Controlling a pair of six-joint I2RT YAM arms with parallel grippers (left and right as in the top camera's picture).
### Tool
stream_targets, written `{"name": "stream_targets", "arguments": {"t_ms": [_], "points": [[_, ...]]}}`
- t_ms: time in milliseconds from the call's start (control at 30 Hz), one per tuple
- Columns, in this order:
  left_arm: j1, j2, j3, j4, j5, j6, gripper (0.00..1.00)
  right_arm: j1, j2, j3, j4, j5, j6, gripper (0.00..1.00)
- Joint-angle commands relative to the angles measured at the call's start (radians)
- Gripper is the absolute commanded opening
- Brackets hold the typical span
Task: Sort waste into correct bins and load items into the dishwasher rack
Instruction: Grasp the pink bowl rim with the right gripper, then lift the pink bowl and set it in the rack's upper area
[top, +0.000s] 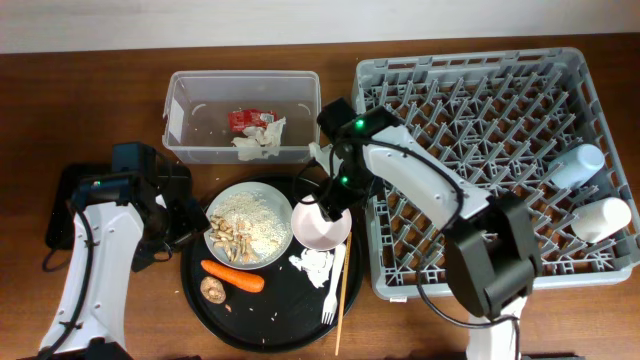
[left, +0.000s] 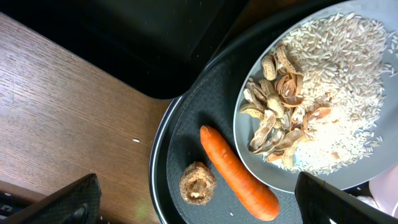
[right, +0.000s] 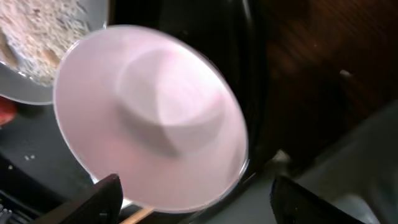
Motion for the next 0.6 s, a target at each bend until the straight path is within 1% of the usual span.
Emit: {"name": "stream_targets", "arguments": {"t_ms": [0, 133, 200, 267, 333, 367, 433, 467, 567], "points": [[0.006, 0.006, -0.006, 0.002, -0.007, 0.013, 0.99, 0.007, 0.060, 0.000, 0.000, 0.032, 0.001, 0.79], [0.006, 0.006, -0.006, 0.002, -0.007, 0.013, 0.99, 0.022, 0.095, 0.000, 0.016, 0.045, 0.000, 0.76], [0.006, 0.006, -0.006, 0.002, -0.007, 0.013, 0.99, 0.039, 0.098, 0.000, 0.026, 0.063, 0.000, 0.72], [0.006, 0.006, -0.006, 0.002, -0.007, 0.013, 0.99, 0.055, 0.098, 0.000, 0.035, 0.078, 0.001, 0.65], [0.006, 0.006, -0.006, 0.002, -0.007, 0.013, 0.99, 0.068, 0.098, 0.000, 0.037, 0.096, 0.001, 0.57], [0.006, 0.006, -0.006, 0.002, -0.007, 0.013, 0.99, 0.072, 0.098, 0.000, 0.036, 0.096, 0.001, 0.51], [0.006, 0.006, -0.006, 0.002, -0.007, 0.013, 0.99, 0.072, 0.098, 0.000, 0.035, 0.100, 0.030, 0.43], [0.006, 0.006, -0.006, 0.002, -0.007, 0.013, 0.99, 0.072, 0.098, 0.000, 0.035, 0.100, 0.042, 0.40], [0.006, 0.006, -0.006, 0.002, -0.007, 0.013, 0.99, 0.072, 0.097, 0.002, 0.032, 0.101, 0.048, 0.28]]}}
